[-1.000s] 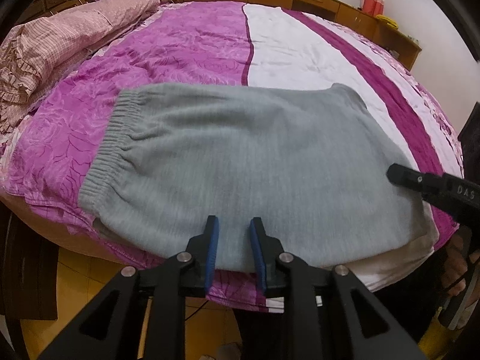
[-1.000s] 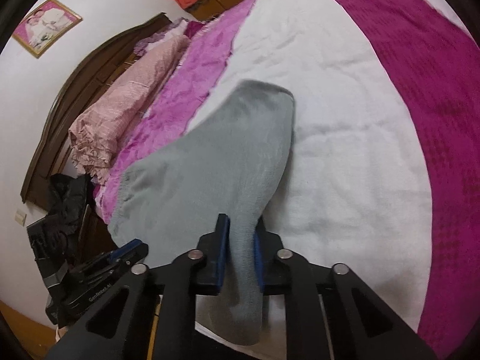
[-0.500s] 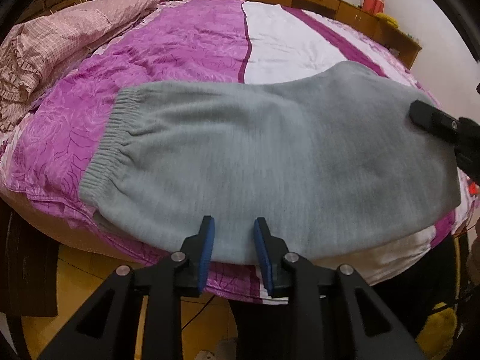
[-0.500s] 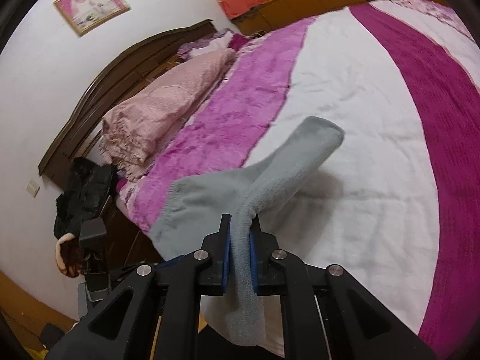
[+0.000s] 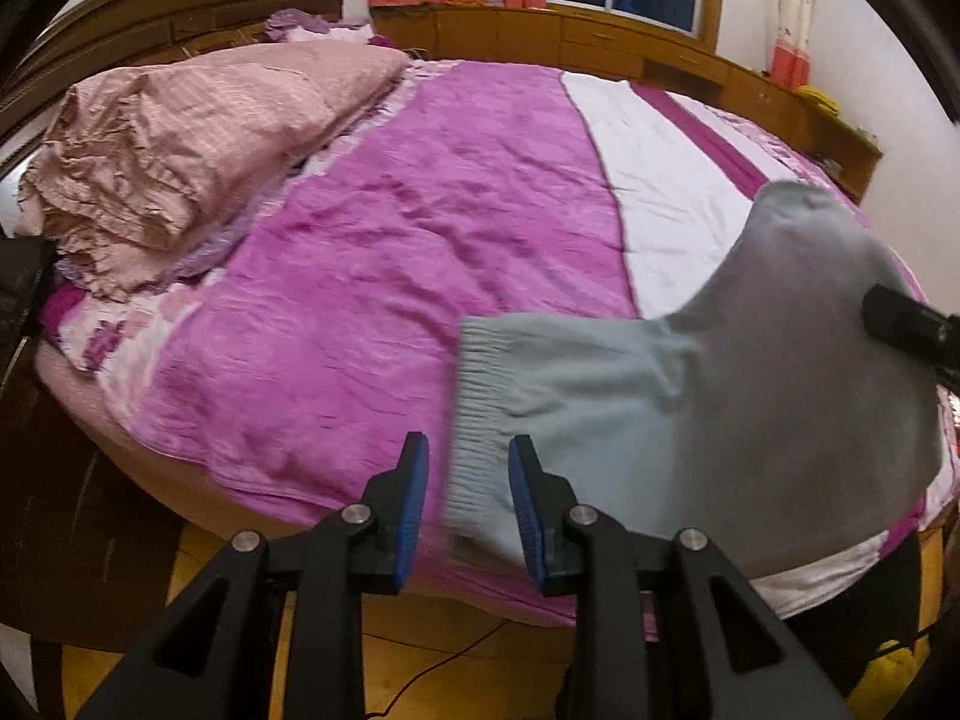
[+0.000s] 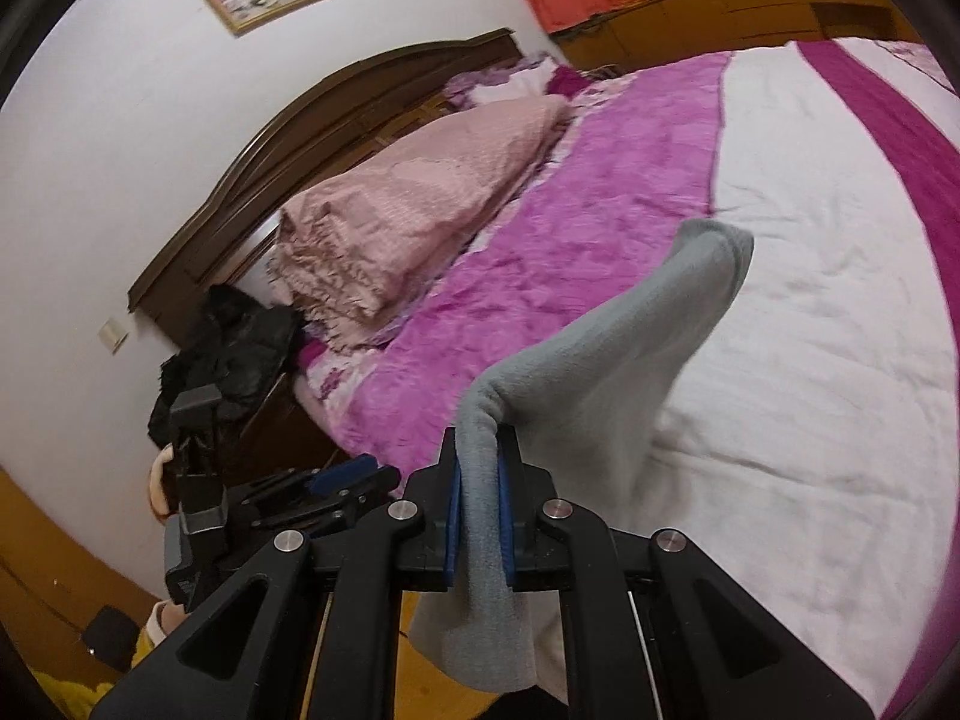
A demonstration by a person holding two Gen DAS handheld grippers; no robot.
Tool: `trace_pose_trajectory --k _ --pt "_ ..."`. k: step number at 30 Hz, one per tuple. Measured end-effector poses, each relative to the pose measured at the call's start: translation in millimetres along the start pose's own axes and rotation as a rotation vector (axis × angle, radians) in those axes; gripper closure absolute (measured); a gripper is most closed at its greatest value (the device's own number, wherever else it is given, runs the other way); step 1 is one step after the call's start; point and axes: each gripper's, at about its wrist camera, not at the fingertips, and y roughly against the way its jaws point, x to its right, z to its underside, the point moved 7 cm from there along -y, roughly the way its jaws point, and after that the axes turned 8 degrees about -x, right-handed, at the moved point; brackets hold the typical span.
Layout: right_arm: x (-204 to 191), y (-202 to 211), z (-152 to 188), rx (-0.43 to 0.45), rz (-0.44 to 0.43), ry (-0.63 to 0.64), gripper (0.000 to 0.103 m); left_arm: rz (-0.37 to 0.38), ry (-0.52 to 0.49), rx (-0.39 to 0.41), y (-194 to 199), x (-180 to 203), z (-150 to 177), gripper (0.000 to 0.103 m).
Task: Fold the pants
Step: 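Fold the lifted end over toward the left gripper with the right gripper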
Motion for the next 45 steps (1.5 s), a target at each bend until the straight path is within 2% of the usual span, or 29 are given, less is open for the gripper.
trace_pose_trajectory --k 7,17,23,26,27,31,36,39,42,44,45 --pt "-32 -42 -11 -0.043 -0.03 0.032 0.1 -0.018 -0.02 -0.026 -12 -29 0 0.074" --pt "-58 -119 -7 -0.125 -0.045 0.033 0.1 -0.006 0.033 -0.053 -33 -63 3 0.074" --pt "-59 -168 6 -0.205 -0.012 0.043 0.099 -0.014 0.054 -0.07 -40 -77 6 0.074" --pt "-56 -180 11 -0.233 -0.026 0.021 0.095 -0.019 0.054 -0.071 -40 -80 6 0.074" --pt "-55 -179 11 -0.23 -0.029 0.013 0.093 -0.016 0.052 -0.07 -39 -81 5 0.074" --pt "-58 -166 11 -0.214 -0.052 0.012 0.076 0.004 0.053 -0.054 -31 -80 -1 0.074" --pt "-41 -132 10 -0.149 0.031 0.042 0.064 0.057 0.04 -0.013 -14 -70 -12 0.074" --pt "-16 -113 14 -0.128 0.112 0.028 0.054 0.119 0.026 -0.01 -10 -58 -18 0.063" --pt "10 -102 19 -0.116 0.18 -0.006 0.05 0.203 0.006 -0.034 -17 -41 -23 0.057" --pt "25 -101 24 -0.126 0.189 -0.05 0.049 0.252 -0.016 -0.062 -28 -29 -26 0.056" --pt "31 -103 28 -0.135 0.185 -0.071 0.049 0.253 -0.022 -0.072 -33 -26 -26 0.055"
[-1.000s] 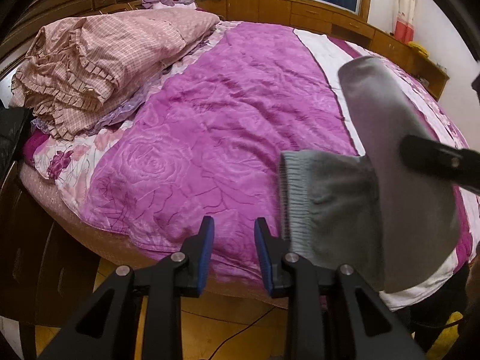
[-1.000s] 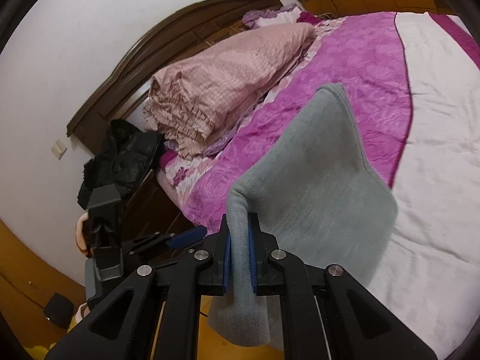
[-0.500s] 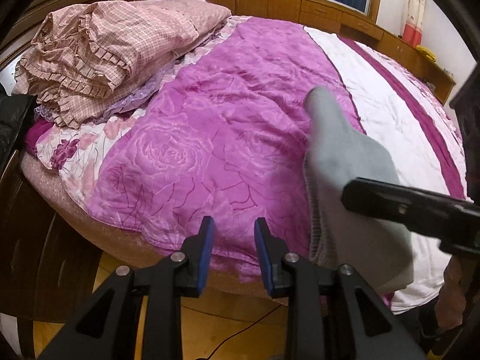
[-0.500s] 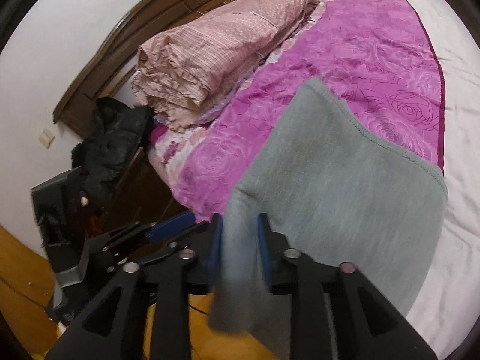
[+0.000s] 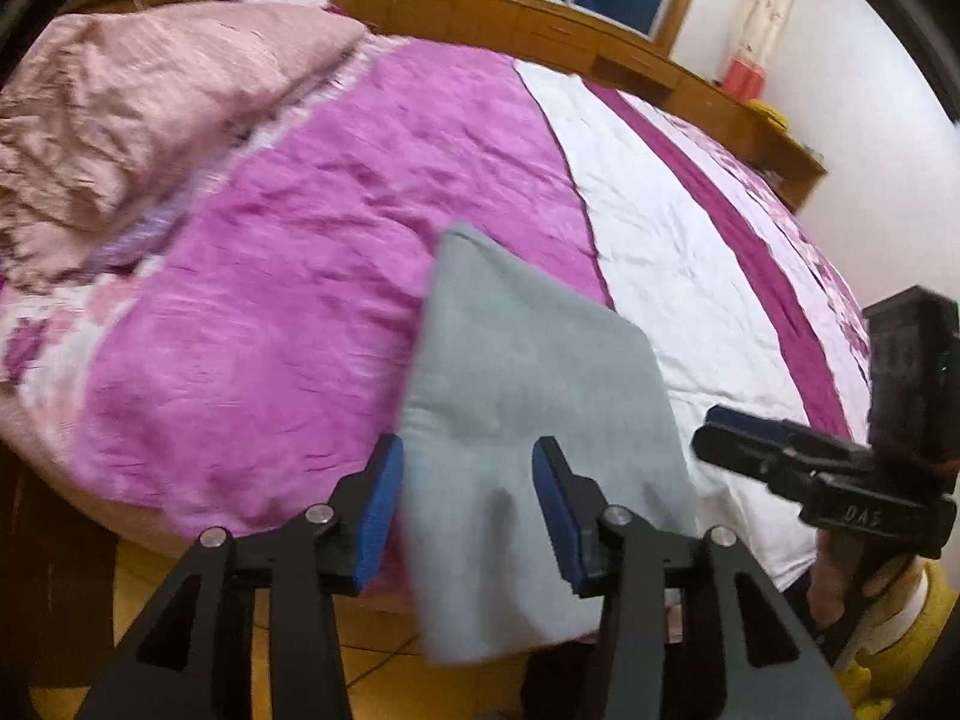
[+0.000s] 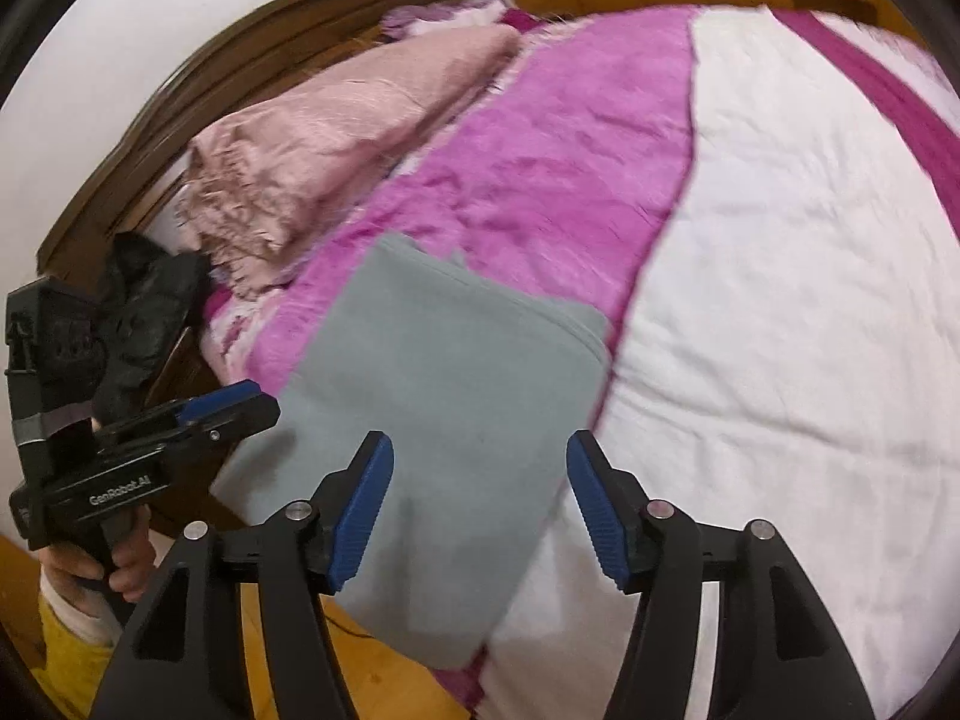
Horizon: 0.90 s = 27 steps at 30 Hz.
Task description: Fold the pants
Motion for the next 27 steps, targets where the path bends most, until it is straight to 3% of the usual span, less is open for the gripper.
trace_pose_trajectory --k 8,12,18,20,22,27 --pt "20 -39 14 -0.101 -0.065 -0.084 0.049 -0.102 -0.039 -0.069 -43 -10 -2 0.052" --pt "19 -51 14 -0.1 -0.116 -0.093 0.047 -0.019 0.018 -0.056 -51 -21 1 0.048" --pt "4 -71 2 -0.107 -0.23 -0.102 0.046 0.214 0.1 -0.057 -67 -21 -1 0.046" --pt "1 -75 -1 -0.113 -0.258 -0.106 0.056 0.26 0.107 -0.048 -69 -17 -1 0.052" --pt "2 -71 -1 -0.116 -0.298 -0.124 0.072 0.292 0.109 -0.043 -67 -13 0 0.06" --pt "5 -54 -2 -0.104 -0.398 -0.17 0.081 0.253 0.083 -0.005 -49 1 -2 0.064"
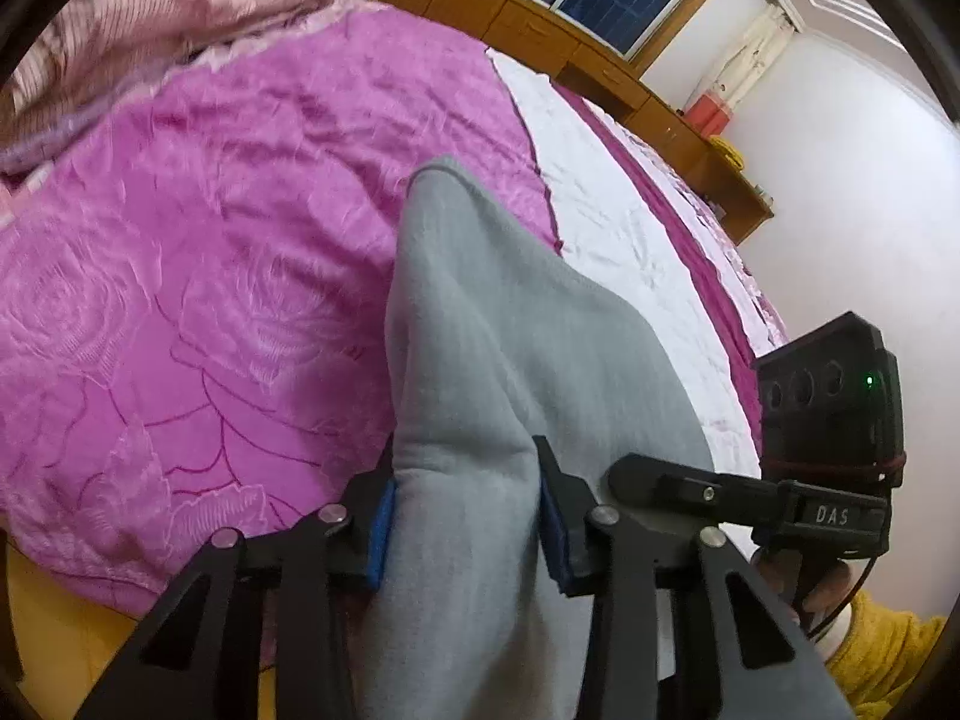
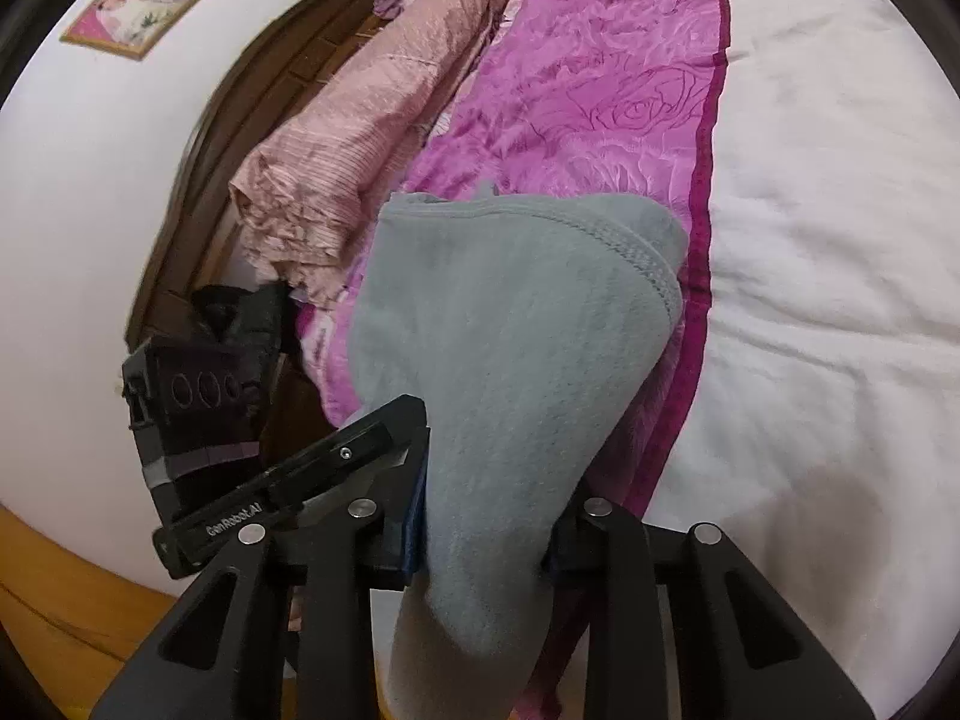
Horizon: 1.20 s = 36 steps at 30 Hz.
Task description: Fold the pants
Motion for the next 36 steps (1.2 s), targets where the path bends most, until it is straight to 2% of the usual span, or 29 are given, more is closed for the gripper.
trace_pose_trajectory --k 9,18,27,31,36 --pt "-25 55 3 0.044 -0.089 0.051 0.082 0.075 0.01 0.036 27 50 6 0.068" --pt "-25 142 10 0.121 -0.063 0.104 0.082 0.109 -0.142 0.063 23 145 4 0.068" --pt "11 242 18 0.22 0.009 0.097 0.082 0.147 -0.282 0.009 -24 244 1 0.068" --pt "35 276 16 0.251 0.033 0.081 0.082 0.153 -0.306 -0.006 -50 280 -4 0.068" --pt "84 310 10 0.295 0.016 0.002 0.082 0.162 -0.313 -0.019 -91 307 -15 0.068"
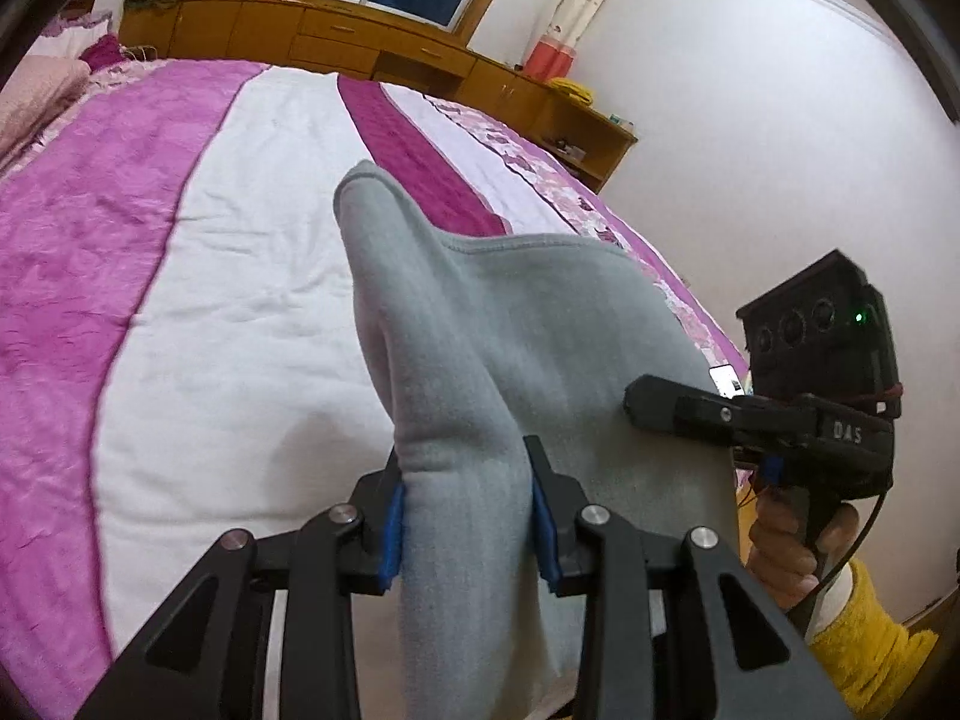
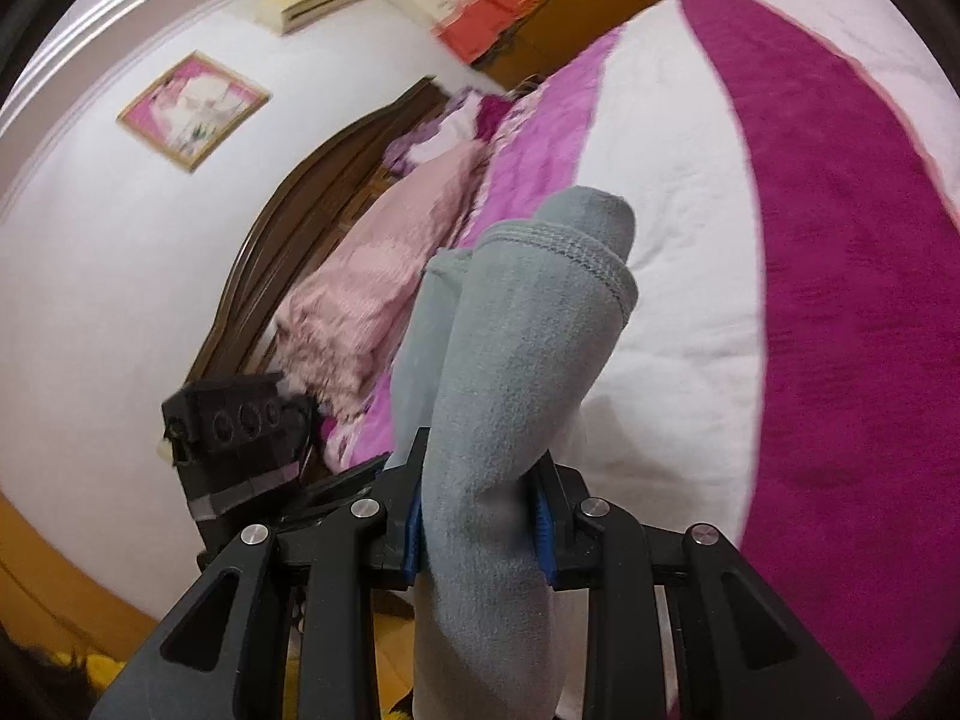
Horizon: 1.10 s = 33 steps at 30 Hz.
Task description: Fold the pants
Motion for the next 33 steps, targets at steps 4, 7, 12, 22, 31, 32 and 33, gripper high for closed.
trace_pose_trajectory --k 4,7,12,22,31,32,33 --pt "37 4 -15 0.012 0.007 -0.071 0.082 0.009 0.013 -0.027 -31 -7 -8 0.068" --pt "63 0 -28 0.015 0.035 -0.1 0.082 -0.03 -0.01 -0.044 -55 -10 -15 0.069" --pt "105 -4 -40 0.055 0.063 -0.153 0.082 -0.078 -0.011 -0.085 -93 -26 -17 0.069" --pt "156 -9 -28 -0.004 0.33 -0.125 0.079 -0.135 -0.024 -0.097 -120 -32 -6 0.064" --pt "132 17 -15 0.047 0.484 -0.021 0.076 -0.222 -0.042 -0.083 -87 -11 3 0.065" --pt "128 25 -11 0.059 0.51 -0.007 0.076 -0.227 -0.043 -0.082 -84 -9 6 0.065" --pt "125 31 -9 0.07 0.527 0.004 0.076 -0.229 -0.04 -0.082 -80 -7 10 0.065"
